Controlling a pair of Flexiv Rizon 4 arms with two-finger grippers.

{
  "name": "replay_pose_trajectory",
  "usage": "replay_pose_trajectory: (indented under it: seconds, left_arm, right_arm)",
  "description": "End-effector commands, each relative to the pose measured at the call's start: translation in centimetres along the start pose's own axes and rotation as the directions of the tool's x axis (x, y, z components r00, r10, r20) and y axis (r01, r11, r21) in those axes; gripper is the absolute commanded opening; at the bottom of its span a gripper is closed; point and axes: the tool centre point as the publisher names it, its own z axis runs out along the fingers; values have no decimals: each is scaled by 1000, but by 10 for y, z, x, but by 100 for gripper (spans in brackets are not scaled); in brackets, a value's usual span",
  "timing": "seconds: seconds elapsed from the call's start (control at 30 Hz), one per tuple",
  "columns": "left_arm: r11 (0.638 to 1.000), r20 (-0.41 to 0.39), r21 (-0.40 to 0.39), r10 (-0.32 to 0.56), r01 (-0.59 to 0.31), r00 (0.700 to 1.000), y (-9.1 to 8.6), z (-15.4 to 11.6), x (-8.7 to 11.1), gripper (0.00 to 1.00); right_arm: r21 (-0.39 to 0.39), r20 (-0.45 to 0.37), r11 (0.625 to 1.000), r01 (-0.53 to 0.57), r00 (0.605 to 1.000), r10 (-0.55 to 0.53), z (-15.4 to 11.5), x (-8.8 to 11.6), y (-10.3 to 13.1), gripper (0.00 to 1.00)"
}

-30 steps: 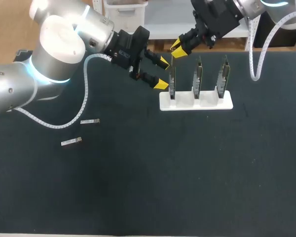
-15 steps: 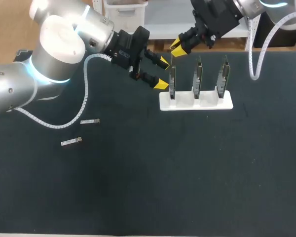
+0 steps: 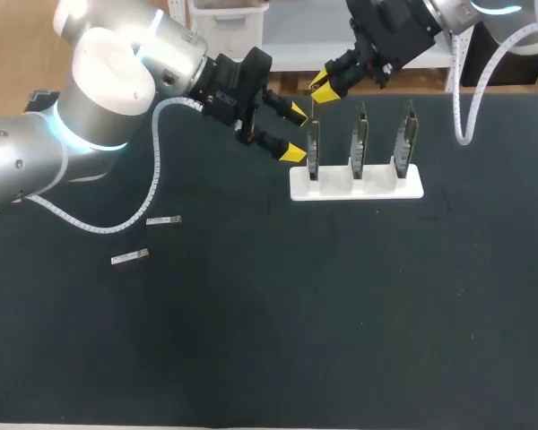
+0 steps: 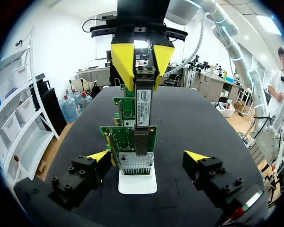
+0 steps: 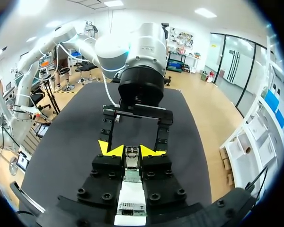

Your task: Pick up the optical module with the left hand, and insert it into the network port with the right hand.

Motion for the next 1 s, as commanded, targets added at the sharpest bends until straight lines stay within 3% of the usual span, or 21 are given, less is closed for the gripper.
replay_pose_trajectory:
  seconds: [0.03, 1.0]
  left_arm:
    - [1000, -4, 4, -1, 1, 1000, 2, 0, -1, 100]
    - [1000, -4, 4, -1, 1, 1000, 2, 0, -1, 100]
  right_arm:
    - [8, 11, 1000, -3, 1000, 3, 1, 3, 0, 0]
    - [-18, 14, 1000, 1, 1000, -1, 2, 1, 1, 0]
